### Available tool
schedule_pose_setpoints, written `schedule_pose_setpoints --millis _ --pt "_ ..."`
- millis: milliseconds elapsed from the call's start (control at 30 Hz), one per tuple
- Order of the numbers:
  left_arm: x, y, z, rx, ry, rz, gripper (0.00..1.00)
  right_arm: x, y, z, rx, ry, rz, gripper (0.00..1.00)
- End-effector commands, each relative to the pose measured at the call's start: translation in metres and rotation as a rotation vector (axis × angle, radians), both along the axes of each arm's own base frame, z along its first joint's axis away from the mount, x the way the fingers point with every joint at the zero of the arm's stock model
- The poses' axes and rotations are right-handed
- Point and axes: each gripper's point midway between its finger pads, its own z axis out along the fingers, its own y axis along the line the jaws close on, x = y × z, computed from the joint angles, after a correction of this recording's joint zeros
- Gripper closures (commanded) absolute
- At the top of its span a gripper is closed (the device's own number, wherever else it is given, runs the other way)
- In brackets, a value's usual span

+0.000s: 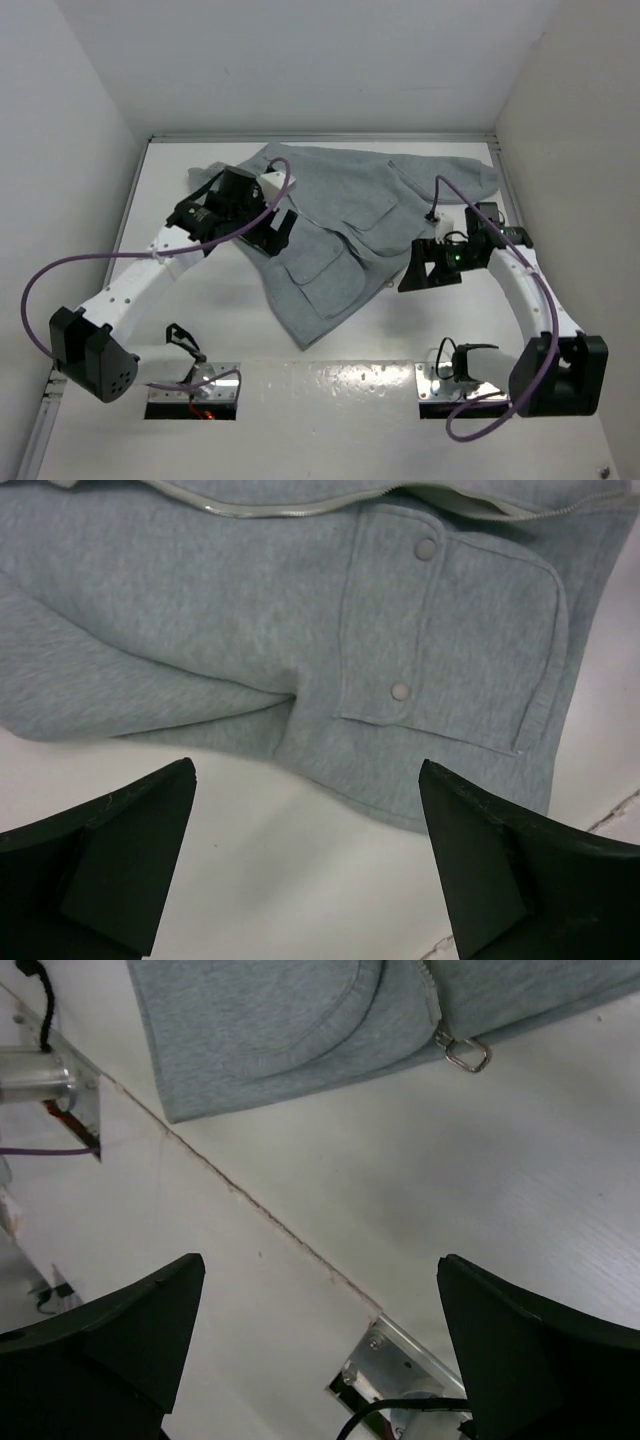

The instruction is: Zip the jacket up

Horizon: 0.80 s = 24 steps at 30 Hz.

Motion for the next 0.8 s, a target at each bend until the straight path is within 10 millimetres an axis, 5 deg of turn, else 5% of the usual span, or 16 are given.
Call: schedule_pose_setpoints --millis 0,133,200,367,567,767 --pt "-0.002 -0.012 0.004 0.033 -0.042 -0.017 0.00 0.002 0.001 -0.007 -0.054 -0.054 -0.006 0.00" --pt "-0.008 -0.055 0.004 -0.006 -0.028 -0.141 0.00 0.012 0.010 -0.004 -0.055 0.029 0.000 0.12" --pt "-0.012 -0.078 0.002 -0.019 -0.013 -0.196 0.08 0.017 0.012 -0.009 -0.047 0.111 -0.005 0.22" --pt "0.002 -0.107 0.004 -0.056 0.007 -0.213 0.15 0.025 0.021 -0.012 0.009 0.202 -0.037 0.32" --pt "0.008 -0.112 0.015 -0.182 0.012 -0.207 0.11 0.033 0.034 -0.022 0.205 0.331 -0.155 0.38" --pt "0.005 -0.106 0.039 -0.285 -0.074 -0.207 0.07 0.044 0.034 -0.048 0.190 0.406 -0.256 0.39"
